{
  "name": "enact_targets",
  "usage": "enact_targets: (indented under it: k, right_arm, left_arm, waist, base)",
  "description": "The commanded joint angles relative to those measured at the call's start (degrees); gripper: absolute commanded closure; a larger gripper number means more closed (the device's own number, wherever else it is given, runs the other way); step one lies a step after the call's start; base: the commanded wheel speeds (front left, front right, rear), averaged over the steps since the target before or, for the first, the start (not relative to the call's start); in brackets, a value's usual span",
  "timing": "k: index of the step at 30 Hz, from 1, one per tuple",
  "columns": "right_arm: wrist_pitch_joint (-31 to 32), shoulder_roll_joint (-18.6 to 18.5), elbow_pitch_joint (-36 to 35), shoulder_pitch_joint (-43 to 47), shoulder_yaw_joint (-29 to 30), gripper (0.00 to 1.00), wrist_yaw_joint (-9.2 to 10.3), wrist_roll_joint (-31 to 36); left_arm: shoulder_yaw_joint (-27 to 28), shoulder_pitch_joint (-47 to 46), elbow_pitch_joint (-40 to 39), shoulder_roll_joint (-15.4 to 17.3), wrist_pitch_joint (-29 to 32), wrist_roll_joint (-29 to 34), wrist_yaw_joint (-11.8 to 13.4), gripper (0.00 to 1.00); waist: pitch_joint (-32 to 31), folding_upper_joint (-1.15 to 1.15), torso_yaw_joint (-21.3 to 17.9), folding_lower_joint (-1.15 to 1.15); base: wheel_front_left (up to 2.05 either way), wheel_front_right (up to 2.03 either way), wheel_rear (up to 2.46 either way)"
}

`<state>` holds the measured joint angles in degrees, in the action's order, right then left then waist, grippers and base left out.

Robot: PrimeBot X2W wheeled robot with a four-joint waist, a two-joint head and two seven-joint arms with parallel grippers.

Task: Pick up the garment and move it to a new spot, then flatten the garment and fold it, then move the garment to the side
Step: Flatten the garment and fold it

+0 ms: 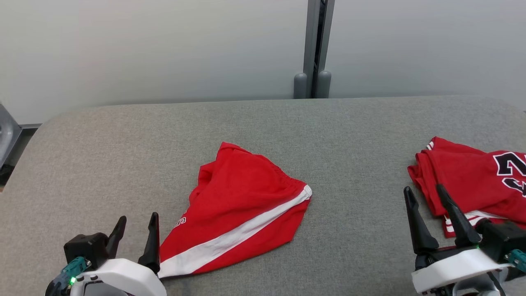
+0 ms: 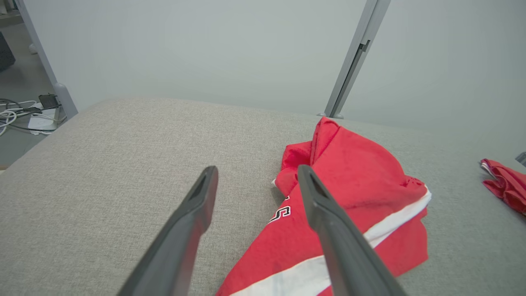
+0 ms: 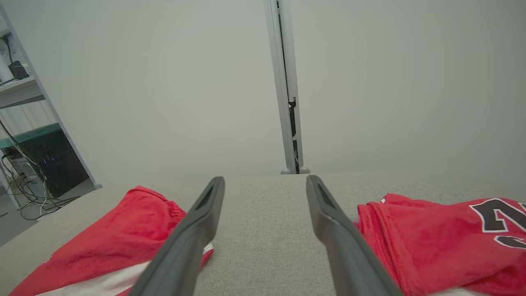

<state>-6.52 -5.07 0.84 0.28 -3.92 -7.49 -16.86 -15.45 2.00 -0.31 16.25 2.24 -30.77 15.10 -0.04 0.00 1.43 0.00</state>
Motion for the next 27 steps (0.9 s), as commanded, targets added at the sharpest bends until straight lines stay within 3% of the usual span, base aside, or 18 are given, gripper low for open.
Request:
enact_targets:
  k: [1,7,11,19,27]
  right_arm:
    - [0.2,-0.4,0.5,-1.5,-0.4,0.0,0.0,-0.7]
    - [5.2,-3.0,7.1,-8.1,-7.5,0.0,0.0,-5.1]
    - [11.2,-6.0,17.8,-17.3,-13.8,0.0,0.0,-14.5]
    - [18.5,-9.8,32.3,-28.7,-20.7,0.0,0.0,-23.9]
    - [23.6,-11.3,38.9,-32.5,-26.3,0.0,0.0,-31.1]
  left_arm:
    - [-0.1,-0.7,0.2,0.0,-0.5,0.4,-0.4,0.0]
    - [-0.8,-2.7,0.8,-0.6,-2.4,0.5,-1.7,0.0]
    - [-2.0,-5.1,2.3,-1.6,-3.8,0.1,-3.5,0.0]
    - [-2.6,-7.7,5.4,-2.4,-5.2,-0.8,-5.5,0.0]
    - [-2.8,-8.6,7.2,-3.0,-6.4,-1.2,-6.4,0.0]
  waist:
    - [0.3,0.0,0.5,0.0]
    - [2.5,0.0,3.3,0.0]
    - [5.0,0.0,7.9,0.0]
    - [7.9,0.0,13.9,0.0]
    - [8.7,0.0,16.4,0.0]
  base:
    - [0.0,0.0,0.0]
    - [0.0,0.0,0.0]
    - [0.0,0.0,0.0]
    - [0.0,0.0,0.0]
    - [0.0,0.0,0.0]
